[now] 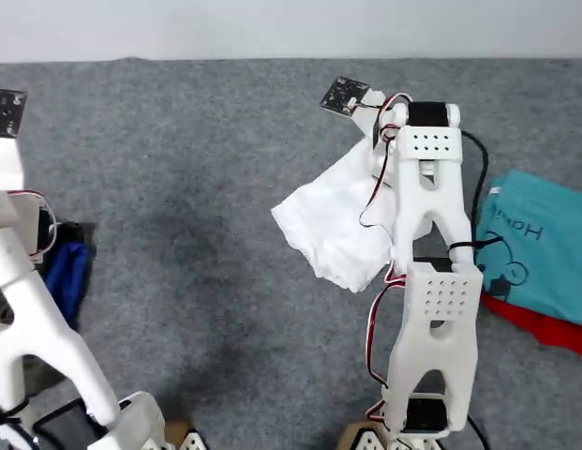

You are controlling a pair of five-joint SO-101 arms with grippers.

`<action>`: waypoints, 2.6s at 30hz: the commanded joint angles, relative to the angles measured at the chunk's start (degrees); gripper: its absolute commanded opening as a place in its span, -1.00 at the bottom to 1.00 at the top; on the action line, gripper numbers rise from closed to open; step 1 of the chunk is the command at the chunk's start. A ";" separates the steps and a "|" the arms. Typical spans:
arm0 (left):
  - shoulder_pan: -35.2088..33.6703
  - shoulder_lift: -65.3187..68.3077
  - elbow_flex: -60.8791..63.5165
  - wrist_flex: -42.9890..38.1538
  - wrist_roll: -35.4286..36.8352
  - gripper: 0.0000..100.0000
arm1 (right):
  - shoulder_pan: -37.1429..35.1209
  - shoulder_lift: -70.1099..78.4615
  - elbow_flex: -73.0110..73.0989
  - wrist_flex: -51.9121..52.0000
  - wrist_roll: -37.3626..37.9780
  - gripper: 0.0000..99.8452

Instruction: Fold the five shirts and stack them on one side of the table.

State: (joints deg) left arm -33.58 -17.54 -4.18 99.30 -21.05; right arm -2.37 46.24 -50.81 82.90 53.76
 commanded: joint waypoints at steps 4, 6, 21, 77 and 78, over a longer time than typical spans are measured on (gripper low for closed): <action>0.00 -1.93 -0.13 0.70 -0.35 -0.99 | 1.01 -4.00 -3.96 1.80 -14.86 -0.56; 0.09 -1.93 -0.13 0.62 -0.35 -0.99 | 0.84 -5.41 -4.31 3.91 -18.81 -0.56; 0.09 -1.93 -0.13 0.62 -0.26 -0.99 | -14.46 -8.48 -2.90 19.47 -47.74 -0.98; 7.56 -1.23 0.04 0.26 -0.44 -0.99 | -8.92 -7.96 7.38 13.58 -100.31 -0.21; 7.56 -1.23 0.04 0.26 -0.44 -0.99 | -8.92 -6.20 7.38 12.70 -101.19 -0.21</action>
State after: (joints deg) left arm -26.29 -17.54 -4.00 99.30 -21.05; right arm -10.99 37.80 -43.16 97.67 -45.05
